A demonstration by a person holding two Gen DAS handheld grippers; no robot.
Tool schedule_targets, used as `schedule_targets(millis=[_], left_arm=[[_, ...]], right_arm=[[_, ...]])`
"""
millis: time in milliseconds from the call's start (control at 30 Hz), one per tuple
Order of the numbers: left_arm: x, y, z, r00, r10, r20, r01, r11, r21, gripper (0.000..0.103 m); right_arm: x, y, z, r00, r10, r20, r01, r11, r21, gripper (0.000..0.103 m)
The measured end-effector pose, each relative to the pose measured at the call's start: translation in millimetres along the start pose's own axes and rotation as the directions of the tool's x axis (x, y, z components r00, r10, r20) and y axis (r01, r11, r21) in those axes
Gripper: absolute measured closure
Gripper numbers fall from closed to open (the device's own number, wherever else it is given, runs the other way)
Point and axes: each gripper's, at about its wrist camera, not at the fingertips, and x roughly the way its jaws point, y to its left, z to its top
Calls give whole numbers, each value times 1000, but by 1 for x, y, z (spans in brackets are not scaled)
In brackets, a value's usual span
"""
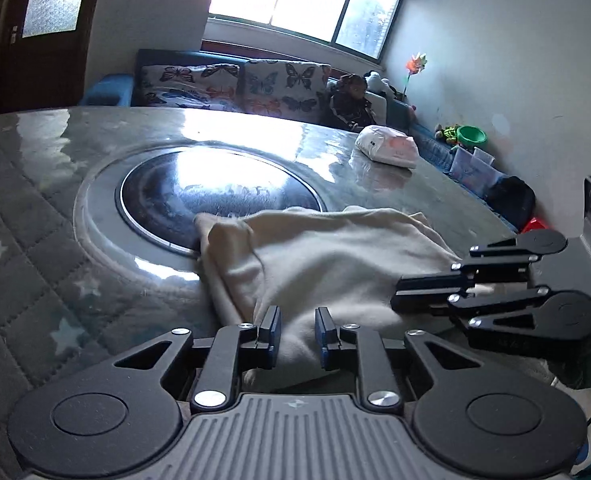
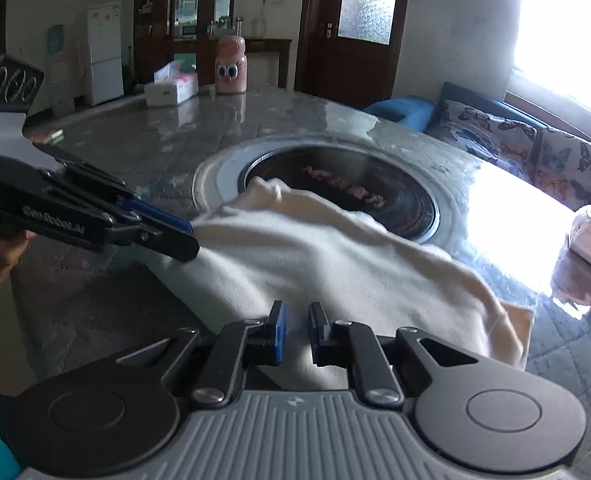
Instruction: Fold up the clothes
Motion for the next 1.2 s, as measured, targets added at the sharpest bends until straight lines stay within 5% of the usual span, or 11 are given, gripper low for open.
schedule_targets(millis=[300, 700, 967, 1200], left_arm=[[31, 7, 24, 1000, 23, -8, -23, 1000, -4, 82], [66, 22, 45, 998, 60, -30, -61, 998, -29, 82], [72, 21, 47, 997, 62, -37, -63, 998, -20, 82], [66, 13, 47, 997, 67, -33, -66, 998, 8, 73]], right_arm=[[37, -10, 17, 1000, 8, -2, -8, 999, 34, 91], [34, -30, 20, 999, 29, 24, -31, 996, 83, 91], [38, -96, 5, 987, -161, -24, 162, 957, 242, 91], [23, -118, -6, 984, -178, -1, 168, 926, 338, 91]])
